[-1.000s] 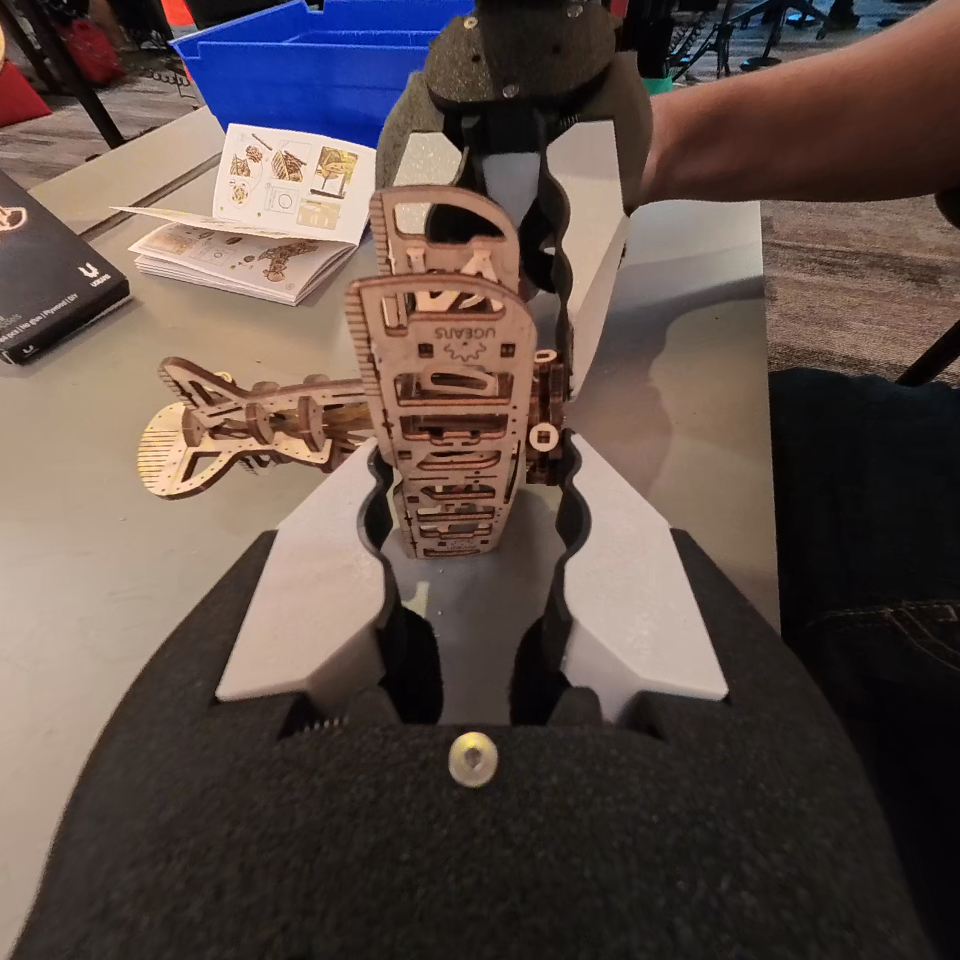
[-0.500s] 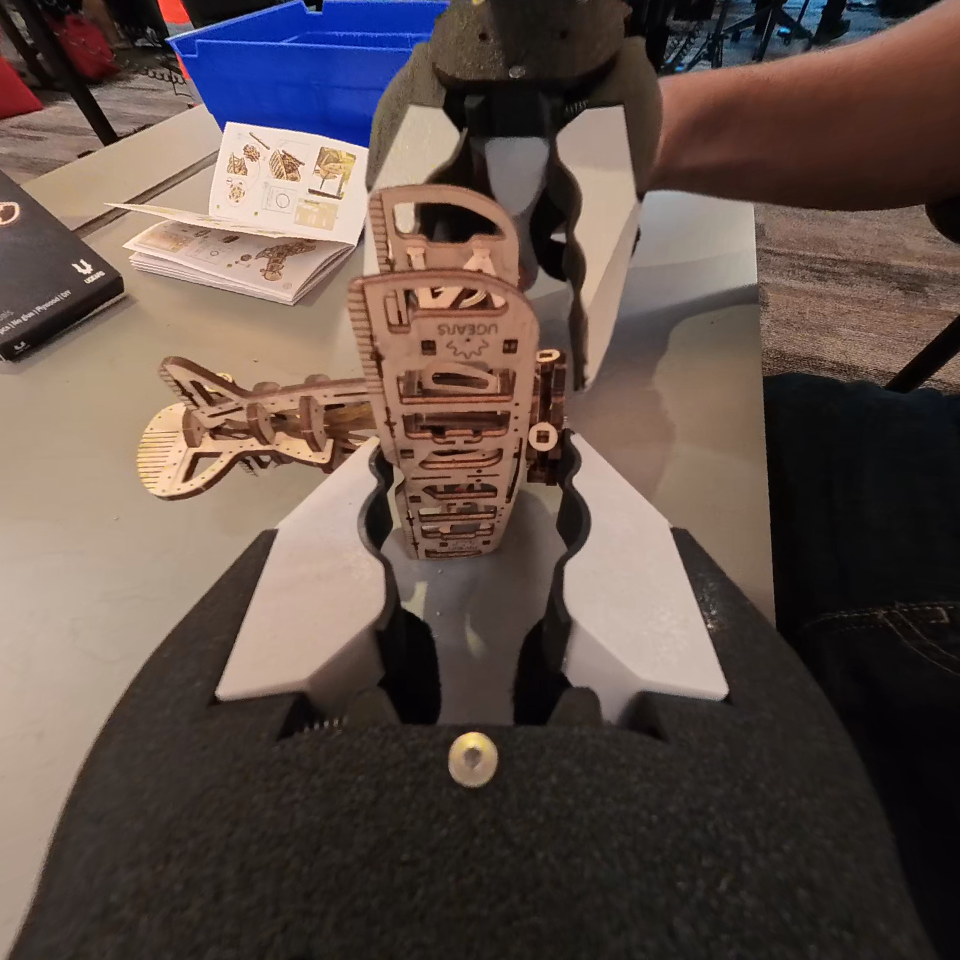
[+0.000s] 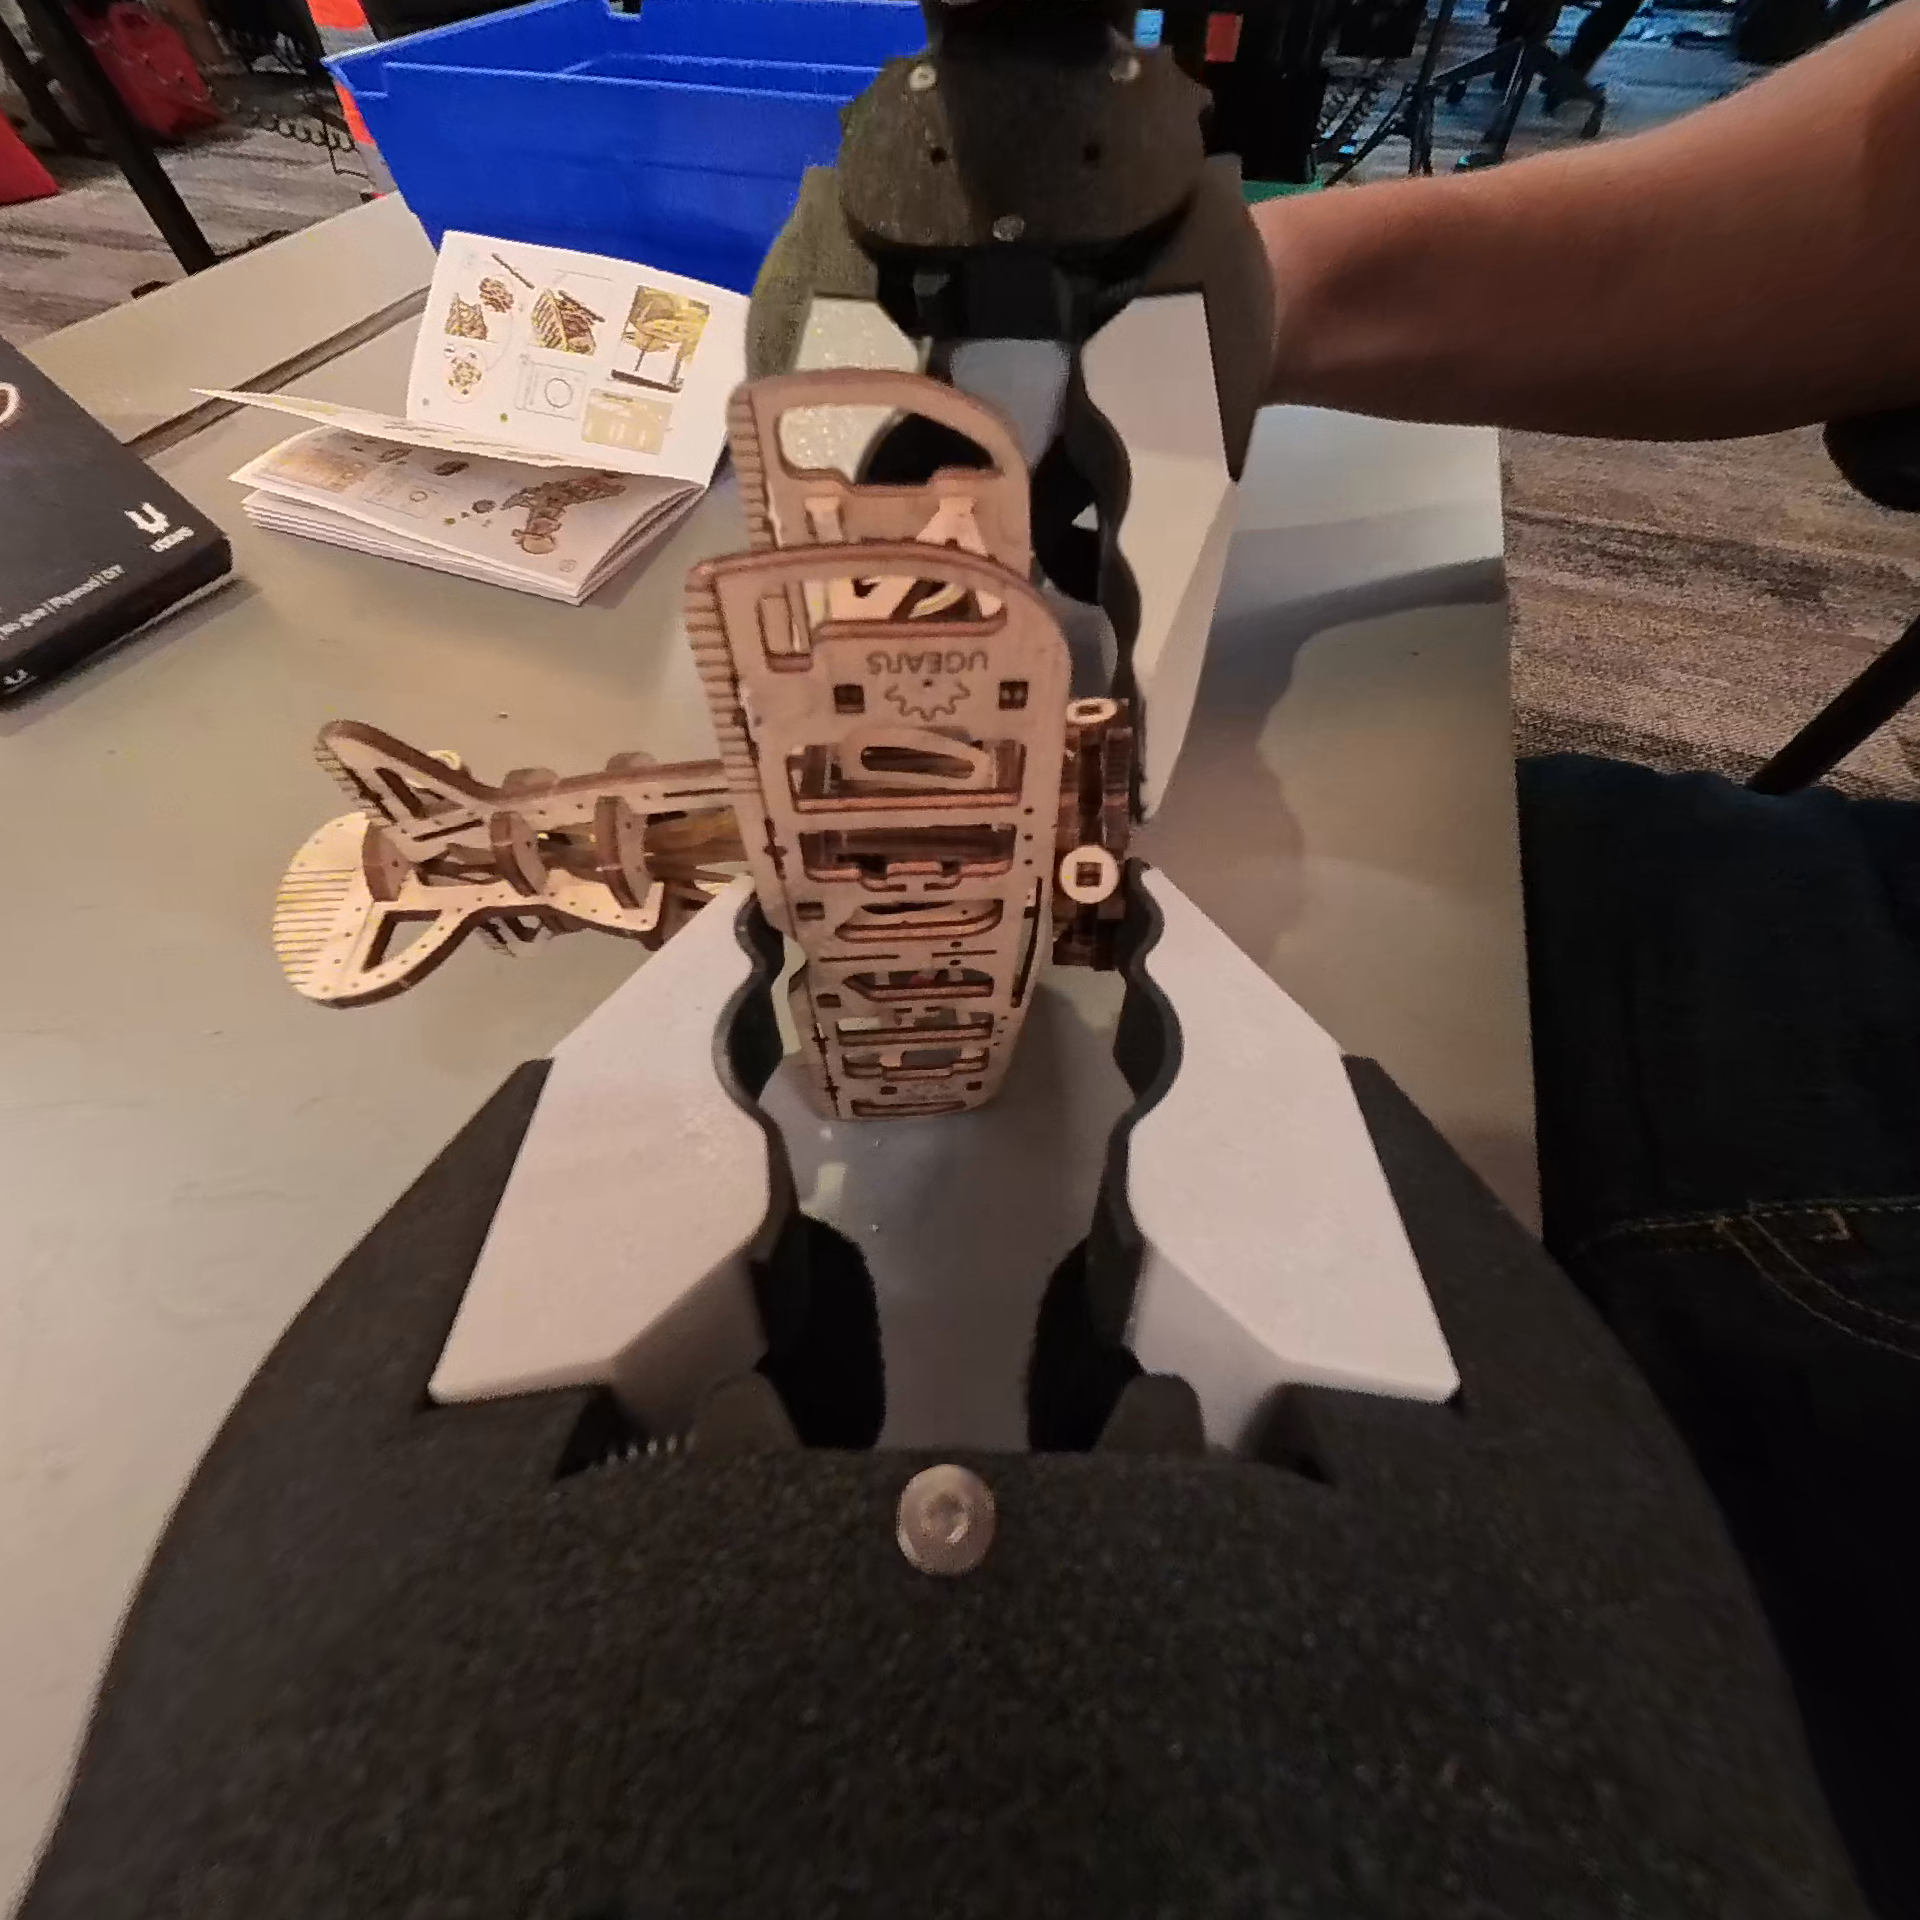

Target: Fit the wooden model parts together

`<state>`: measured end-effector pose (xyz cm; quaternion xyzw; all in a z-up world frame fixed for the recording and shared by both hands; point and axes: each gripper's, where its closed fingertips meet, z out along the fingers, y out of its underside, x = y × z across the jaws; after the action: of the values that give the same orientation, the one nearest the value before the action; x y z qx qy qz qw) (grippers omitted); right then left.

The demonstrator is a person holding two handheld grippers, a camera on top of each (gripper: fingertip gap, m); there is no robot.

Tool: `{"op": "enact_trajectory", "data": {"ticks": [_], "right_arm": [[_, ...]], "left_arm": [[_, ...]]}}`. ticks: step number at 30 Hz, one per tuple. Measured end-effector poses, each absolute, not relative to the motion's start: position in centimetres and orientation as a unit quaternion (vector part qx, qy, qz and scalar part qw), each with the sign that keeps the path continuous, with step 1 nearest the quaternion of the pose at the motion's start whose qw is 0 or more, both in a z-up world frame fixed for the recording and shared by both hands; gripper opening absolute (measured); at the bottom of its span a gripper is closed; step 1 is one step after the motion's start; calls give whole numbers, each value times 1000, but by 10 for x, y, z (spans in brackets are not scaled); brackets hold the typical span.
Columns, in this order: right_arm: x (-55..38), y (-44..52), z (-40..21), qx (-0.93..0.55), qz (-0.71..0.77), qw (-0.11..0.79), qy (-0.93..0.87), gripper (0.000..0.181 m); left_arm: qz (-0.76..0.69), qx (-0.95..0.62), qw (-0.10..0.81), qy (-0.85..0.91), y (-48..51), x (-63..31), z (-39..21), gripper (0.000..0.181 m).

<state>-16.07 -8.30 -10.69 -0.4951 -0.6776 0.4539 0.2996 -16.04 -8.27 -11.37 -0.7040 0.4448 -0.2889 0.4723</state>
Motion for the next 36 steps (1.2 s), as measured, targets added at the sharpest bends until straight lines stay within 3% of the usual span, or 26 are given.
{"op": "enact_trajectory", "data": {"ticks": [24, 36], "right_arm": [[-160, -82, -108, -500, 458, 302, -670, 55], [-171, -74, -75, -606, 549, 206, -538, 56]], "left_arm": [[-275, -705, 479, 446, -82, -159, -114, 62], [-463, -717, 409, 323, -77, -167, -84, 62]]}}
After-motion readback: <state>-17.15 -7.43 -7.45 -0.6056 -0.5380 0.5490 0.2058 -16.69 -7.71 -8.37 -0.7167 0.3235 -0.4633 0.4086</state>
